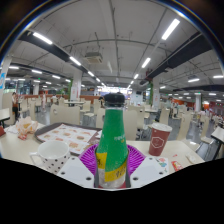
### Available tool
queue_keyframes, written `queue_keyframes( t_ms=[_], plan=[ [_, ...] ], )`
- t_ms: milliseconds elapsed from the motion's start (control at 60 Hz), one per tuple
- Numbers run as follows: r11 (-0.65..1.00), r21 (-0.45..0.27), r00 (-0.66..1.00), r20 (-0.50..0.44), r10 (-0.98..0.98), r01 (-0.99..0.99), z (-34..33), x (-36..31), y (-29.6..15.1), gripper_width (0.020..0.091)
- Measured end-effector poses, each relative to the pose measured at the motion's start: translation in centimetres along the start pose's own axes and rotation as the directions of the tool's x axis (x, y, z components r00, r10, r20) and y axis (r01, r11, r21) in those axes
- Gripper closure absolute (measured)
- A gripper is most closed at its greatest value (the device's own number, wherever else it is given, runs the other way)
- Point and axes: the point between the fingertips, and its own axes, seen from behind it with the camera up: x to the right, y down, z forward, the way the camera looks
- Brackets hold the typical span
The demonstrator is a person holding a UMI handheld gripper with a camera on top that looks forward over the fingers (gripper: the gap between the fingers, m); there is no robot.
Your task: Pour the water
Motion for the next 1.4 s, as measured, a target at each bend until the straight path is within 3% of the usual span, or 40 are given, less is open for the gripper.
queue_keyframes(
  t_ms=[233,283,400,483,533,633,800,1167,1400],
  plan=[
    [0.999,0.017,0.999,0.012,0.037,-0.037,0.5,0.3,0.1,0.0750],
    [0.999,0.009,0.999,0.012,0.040,-0.040,0.2,0.2,0.1,0.0721],
    [0.996,-0.073,0.998,0.038,0.049,-0.047,0.0,-0.5,0.5,0.0521],
    [0.983,-0.172,0.996,0.047,0.070,-0.061,-1.2,-0.9,1.3,0.0237],
    [0.975,-0.216,0.998,0.012,0.060,-0.056,-2.0,-0.6,1.7,0.0275],
    [0.979,-0.202,1.000,-0.025,0.009,-0.014,-4.1,-0.5,-0.2,0.0245],
    [0.961,-0.260,0.993,-0.098,0.068,-0.092,-10.5,-2.4,-2.4,0.0251],
    [0.888,-0.431,0.986,-0.113,0.125,-0.162,-21.1,-20.9,-7.2,0.0247],
    [0.887,-0.453,0.996,-0.049,0.081,-0.094,-23.6,-30.6,-10.3,0.0262]
  ],
)
